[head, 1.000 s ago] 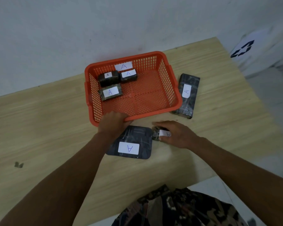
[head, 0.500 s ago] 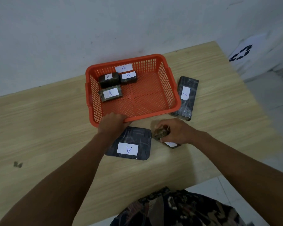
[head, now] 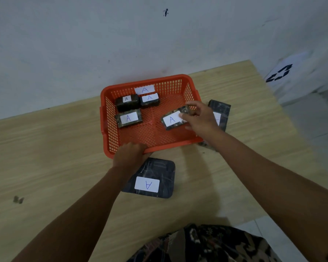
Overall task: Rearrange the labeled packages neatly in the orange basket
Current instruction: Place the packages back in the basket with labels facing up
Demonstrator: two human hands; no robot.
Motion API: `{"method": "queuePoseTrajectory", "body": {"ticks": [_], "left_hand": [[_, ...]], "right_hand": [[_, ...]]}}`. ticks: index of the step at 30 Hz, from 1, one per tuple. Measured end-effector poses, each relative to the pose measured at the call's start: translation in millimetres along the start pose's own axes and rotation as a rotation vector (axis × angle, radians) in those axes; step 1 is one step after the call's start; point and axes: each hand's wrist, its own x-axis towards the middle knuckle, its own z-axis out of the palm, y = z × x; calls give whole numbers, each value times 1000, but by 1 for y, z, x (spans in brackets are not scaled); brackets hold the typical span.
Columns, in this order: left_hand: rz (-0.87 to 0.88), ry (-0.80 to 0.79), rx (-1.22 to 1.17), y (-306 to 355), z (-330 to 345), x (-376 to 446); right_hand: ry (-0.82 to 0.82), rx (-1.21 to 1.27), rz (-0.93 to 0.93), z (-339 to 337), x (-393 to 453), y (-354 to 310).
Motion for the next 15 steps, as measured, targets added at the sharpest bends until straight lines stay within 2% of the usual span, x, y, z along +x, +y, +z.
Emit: {"method": "queuePoseTrajectory", "body": {"ticks": [6,11,13,15], "left_hand": [[-25,13,-27,-3,5,-1],[-9,23,10,-5,9,1],[-8,22,-8,-5,9,1],[-6,27,-26,-5,9,1]], "right_hand": [[21,131,229,55,36,16],[35,192,347,78,59,19],[79,181,346,84,68,21],[132,61,287,89,76,23]]}}
